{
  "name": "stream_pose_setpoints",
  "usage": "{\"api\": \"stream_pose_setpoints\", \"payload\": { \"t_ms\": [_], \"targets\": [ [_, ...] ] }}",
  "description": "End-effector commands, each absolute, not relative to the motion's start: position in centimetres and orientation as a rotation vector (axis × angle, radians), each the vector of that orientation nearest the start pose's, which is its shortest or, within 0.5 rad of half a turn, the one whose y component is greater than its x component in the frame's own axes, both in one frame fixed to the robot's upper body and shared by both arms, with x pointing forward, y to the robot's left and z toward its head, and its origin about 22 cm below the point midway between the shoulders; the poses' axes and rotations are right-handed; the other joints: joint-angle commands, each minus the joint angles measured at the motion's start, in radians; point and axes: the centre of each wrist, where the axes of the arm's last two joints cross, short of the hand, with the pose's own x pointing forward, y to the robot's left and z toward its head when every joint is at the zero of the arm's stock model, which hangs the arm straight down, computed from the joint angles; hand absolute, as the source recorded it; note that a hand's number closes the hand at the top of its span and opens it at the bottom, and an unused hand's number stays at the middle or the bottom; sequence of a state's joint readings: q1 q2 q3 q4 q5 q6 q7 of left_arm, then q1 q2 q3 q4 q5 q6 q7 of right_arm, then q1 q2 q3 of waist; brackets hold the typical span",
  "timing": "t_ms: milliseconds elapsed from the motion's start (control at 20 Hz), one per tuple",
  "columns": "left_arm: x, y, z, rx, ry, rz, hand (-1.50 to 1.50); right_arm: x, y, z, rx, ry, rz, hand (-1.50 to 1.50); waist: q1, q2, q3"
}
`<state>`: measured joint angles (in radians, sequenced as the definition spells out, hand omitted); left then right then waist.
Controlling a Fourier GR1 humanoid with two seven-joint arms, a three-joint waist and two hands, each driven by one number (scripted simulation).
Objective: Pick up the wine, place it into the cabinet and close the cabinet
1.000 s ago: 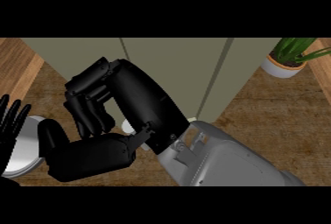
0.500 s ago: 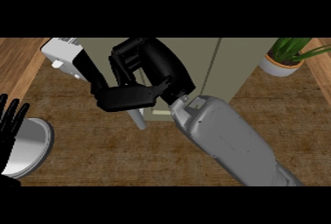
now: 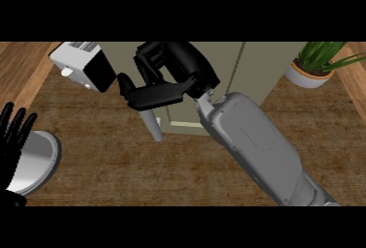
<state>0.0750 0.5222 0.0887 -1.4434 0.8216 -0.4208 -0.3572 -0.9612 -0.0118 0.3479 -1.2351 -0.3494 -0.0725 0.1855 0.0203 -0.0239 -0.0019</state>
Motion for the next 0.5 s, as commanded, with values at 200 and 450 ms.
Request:
{"api": "stream_pose_setpoints", "payload": {
  "t_ms": [200,450],
  "targets": [
    [21.7,40.0,2.7,-0.41,-1.857,0.137,-1.5,39.8,-7.8,18.0,0.372,-1.754,0.475,1.5,0.001,0.03,0.001],
    [22.4,39.0,3.0,-0.423,-1.865,0.13,-1.5,39.9,-7.1,17.8,0.403,-1.742,0.494,1.5,-0.001,0.031,0.001]
  ]
}}
